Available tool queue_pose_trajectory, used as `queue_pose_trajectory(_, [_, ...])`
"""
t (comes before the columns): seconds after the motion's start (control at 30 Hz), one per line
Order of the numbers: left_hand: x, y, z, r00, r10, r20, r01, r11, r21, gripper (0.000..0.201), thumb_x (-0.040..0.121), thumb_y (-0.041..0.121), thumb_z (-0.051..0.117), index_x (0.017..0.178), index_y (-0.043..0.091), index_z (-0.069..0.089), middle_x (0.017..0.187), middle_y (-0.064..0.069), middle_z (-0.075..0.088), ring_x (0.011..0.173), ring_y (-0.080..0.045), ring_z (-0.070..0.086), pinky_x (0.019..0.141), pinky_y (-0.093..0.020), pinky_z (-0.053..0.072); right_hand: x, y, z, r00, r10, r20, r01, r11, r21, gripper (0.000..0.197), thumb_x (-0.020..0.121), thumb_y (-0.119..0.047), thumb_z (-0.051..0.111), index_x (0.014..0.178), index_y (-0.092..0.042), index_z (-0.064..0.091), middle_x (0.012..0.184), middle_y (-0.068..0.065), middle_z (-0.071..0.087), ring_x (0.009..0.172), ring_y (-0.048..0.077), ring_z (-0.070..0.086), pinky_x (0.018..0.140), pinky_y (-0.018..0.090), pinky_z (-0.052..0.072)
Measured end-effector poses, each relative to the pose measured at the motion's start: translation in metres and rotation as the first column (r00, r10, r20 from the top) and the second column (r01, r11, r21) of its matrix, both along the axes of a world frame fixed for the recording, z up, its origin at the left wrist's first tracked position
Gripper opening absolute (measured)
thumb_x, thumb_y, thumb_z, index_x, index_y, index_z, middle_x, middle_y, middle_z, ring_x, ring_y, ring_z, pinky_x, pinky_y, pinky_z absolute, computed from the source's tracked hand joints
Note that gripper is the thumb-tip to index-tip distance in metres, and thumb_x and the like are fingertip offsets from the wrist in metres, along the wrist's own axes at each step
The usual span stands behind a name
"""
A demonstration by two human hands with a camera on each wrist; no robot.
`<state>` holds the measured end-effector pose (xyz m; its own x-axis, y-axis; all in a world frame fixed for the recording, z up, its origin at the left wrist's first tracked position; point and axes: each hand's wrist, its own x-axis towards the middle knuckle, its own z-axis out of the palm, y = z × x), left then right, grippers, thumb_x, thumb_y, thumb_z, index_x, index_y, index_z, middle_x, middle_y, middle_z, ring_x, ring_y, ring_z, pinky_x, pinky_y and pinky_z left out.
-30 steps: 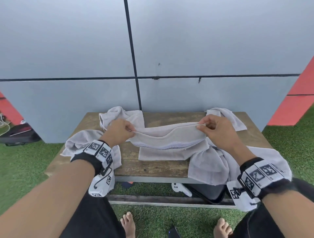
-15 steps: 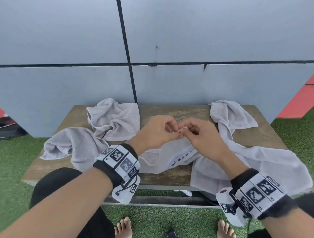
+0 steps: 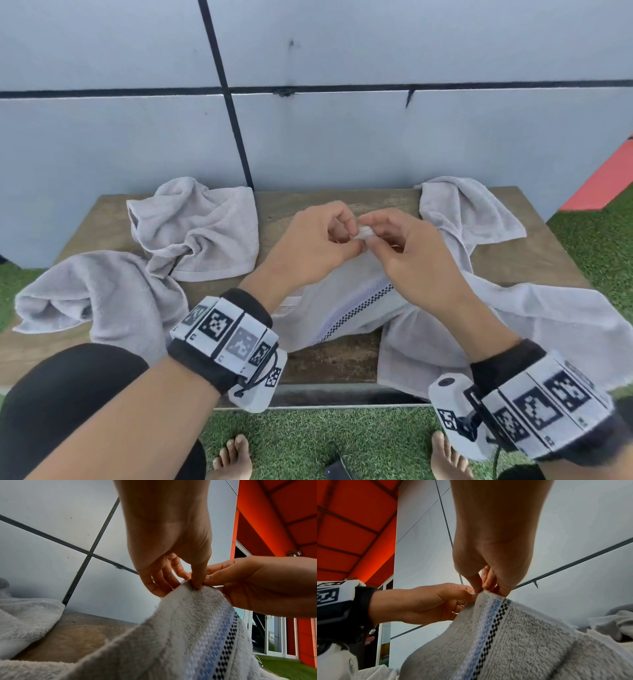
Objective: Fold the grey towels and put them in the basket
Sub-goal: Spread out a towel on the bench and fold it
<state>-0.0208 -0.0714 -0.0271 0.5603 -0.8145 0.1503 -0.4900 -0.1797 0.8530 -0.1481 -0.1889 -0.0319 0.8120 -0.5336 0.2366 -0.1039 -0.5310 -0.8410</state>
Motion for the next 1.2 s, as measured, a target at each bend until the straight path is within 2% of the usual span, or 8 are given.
queue_pose_trajectory(0.17, [-0.001, 0.004, 0.001, 1.0, 0.006, 0.0, -0.006, 1.0, 0.012, 0.02, 0.083, 0.029, 0.081, 0.083, 0.018, 0.064, 0.068, -0.009, 0.071, 0.054, -0.011, 0.051, 0.054, -0.024, 0.041, -0.004, -0.002, -0.001, 1.0, 0.016, 0.022, -0.019, 0.994, 0.108, 0.016, 0.094, -0.012, 0.068, 0.106, -0.022, 0.074, 0.092, -0.012, 0.077, 0.092, 0.0, 0.071, 0.086, 0.025, 0.053])
queue_pose_trajectory(0.37, [-0.001, 0.009, -0.002, 0.999, 0.046, -0.003, -0.046, 0.999, 0.029, 0.016, 0.081, 0.02, 0.081, 0.077, 0.019, 0.066, 0.064, 0.005, 0.067, 0.049, -0.001, 0.051, 0.053, -0.016, 0.04, -0.004, 0.002, -0.002, 0.996, 0.082, 0.03, -0.085, 0.993, 0.08, 0.026, 0.101, -0.008, 0.056, 0.108, -0.02, 0.078, 0.101, -0.016, 0.075, 0.098, -0.005, 0.066, 0.083, 0.007, 0.044])
queue_pose_trajectory(0.5, [-0.002, 0.014, 0.0, 0.999, 0.046, 0.011, -0.047, 0.998, 0.046, 0.014, 0.082, 0.017, 0.079, 0.077, 0.019, 0.066, 0.071, 0.0, 0.069, 0.051, 0.001, 0.051, 0.055, -0.012, 0.04, -0.004, 0.002, -0.005, 0.996, 0.072, 0.05, -0.078, 0.987, 0.139, 0.018, 0.097, -0.012, 0.064, 0.106, -0.017, 0.078, 0.098, -0.01, 0.077, 0.094, 0.002, 0.069, 0.083, 0.014, 0.049])
queue_pose_trajectory(0.6, [-0.003, 0.016, -0.001, 0.999, 0.041, -0.008, -0.04, 0.998, 0.052, 0.012, 0.084, 0.014, 0.077, 0.078, 0.017, 0.066, 0.075, -0.005, 0.071, 0.051, -0.001, 0.051, 0.054, -0.012, 0.04, -0.004, 0.003, -0.006, 0.996, 0.072, 0.048, -0.081, 0.977, 0.198, 0.012, 0.094, -0.014, 0.069, 0.102, -0.016, 0.078, 0.095, -0.004, 0.078, 0.094, 0.014, 0.072, 0.087, 0.029, 0.055])
queue_pose_trajectory(0.7, [-0.004, 0.018, -0.001, 0.999, 0.033, -0.001, -0.033, 0.997, 0.065, 0.014, 0.085, 0.014, 0.076, 0.078, 0.018, 0.064, 0.069, 0.002, 0.068, 0.052, 0.001, 0.052, 0.055, -0.011, 0.04, -0.005, 0.003, -0.007, 0.996, 0.074, 0.041, -0.082, 0.971, 0.223, 0.011, 0.093, -0.015, 0.07, 0.1, -0.017, 0.078, 0.094, -0.003, 0.078, 0.096, 0.016, 0.072, 0.092, 0.037, 0.056])
queue_pose_trajectory(0.97, [-0.006, 0.017, 0.001, 1.0, 0.006, 0.017, -0.007, 0.997, 0.08, 0.015, 0.087, 0.016, 0.075, 0.08, 0.02, 0.063, 0.07, 0.012, 0.065, 0.057, 0.0, 0.056, 0.062, -0.014, 0.043, -0.008, 0.001, -0.008, 0.995, 0.087, 0.049, -0.098, 0.947, 0.305, 0.021, 0.099, -0.013, 0.06, 0.098, -0.02, 0.079, 0.093, -0.001, 0.078, 0.093, 0.017, 0.072, 0.086, 0.034, 0.054])
queue_pose_trajectory(1.1, [-0.008, 0.016, 0.002, 1.0, -0.007, -0.003, 0.007, 0.998, 0.061, 0.011, 0.088, 0.018, 0.073, 0.082, 0.015, 0.063, 0.072, 0.012, 0.064, 0.06, -0.004, 0.056, 0.064, -0.022, 0.047, -0.011, 0.001, -0.007, 0.992, 0.098, 0.077, -0.118, 0.937, 0.329, 0.01, 0.094, -0.02, 0.07, 0.097, -0.021, 0.079, 0.09, 0.005, 0.078, 0.084, 0.016, 0.069, 0.079, 0.032, 0.051])
queue_pose_trajectory(1.2, [-0.009, 0.016, 0.002, 1.0, -0.014, 0.001, 0.014, 0.998, 0.054, 0.011, 0.088, 0.021, 0.074, 0.083, 0.017, 0.064, 0.072, 0.013, 0.064, 0.059, -0.001, 0.057, 0.064, -0.021, 0.047, -0.012, 0.0, -0.007, 0.99, 0.101, 0.093, -0.127, 0.933, 0.335, 0.01, 0.092, -0.021, 0.072, 0.098, -0.017, 0.079, 0.092, 0.006, 0.078, 0.087, 0.019, 0.071, 0.082, 0.032, 0.053])
